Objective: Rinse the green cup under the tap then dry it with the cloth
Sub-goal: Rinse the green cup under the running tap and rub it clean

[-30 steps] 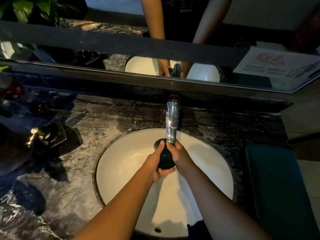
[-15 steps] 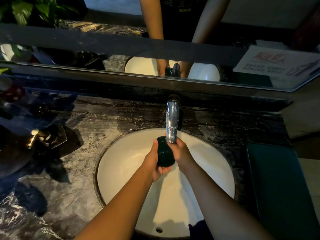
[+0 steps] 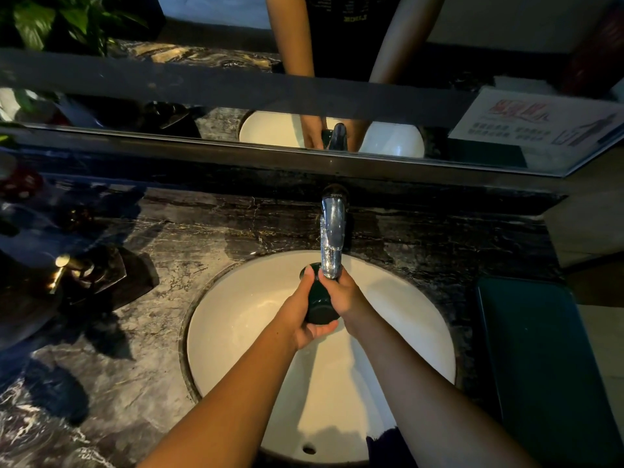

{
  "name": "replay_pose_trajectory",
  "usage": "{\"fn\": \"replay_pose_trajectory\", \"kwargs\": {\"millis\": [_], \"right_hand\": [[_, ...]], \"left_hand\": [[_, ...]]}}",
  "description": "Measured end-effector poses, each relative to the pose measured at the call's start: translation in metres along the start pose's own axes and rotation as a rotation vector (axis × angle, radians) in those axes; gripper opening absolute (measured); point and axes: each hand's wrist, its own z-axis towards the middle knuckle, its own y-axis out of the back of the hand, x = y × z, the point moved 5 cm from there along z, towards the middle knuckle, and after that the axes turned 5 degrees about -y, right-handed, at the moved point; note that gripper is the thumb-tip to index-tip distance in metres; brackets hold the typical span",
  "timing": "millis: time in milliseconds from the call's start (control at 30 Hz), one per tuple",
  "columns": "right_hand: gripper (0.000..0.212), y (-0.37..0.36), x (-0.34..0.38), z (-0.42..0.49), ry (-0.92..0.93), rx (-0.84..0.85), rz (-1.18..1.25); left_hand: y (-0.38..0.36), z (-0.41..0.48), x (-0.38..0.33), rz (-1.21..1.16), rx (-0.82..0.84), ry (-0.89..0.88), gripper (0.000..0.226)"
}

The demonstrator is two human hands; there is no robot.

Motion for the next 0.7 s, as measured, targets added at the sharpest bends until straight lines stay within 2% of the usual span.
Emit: {"fn": "replay_pose_trajectory", "kwargs": {"millis": [100,200,400,633,700], "right_hand": [[0.028,0.009,-0.007,0.001,-0.085,-0.043,0.171],[0.025,0.011,-0.019,-0.003,-0.092,-0.076,0.214],[0.026,0.013,-0.026,-0.017,-0.051,-0.12,0.324],[0.039,-0.019,-0.032,-0.036,0.032,0.01,0.278],[0.059,-0.02,-0.036,-0.033,0.012,0.018,0.291]], "left_hand": [[-0.001,0.001,-0.002,-0.14,-0.037,0.019,0.062],[-0.002,0.003,-0.006,-0.154,-0.083,0.011,0.062],[0.002,0.01,-0.003,-0.317,-0.041,-0.037,0.041],[0.008,0.009,-0.003,-0.513,-0.02,-0.143,0.031],[0.009,0.008,0.0,-0.501,-0.025,-0.17,0.039]]}}
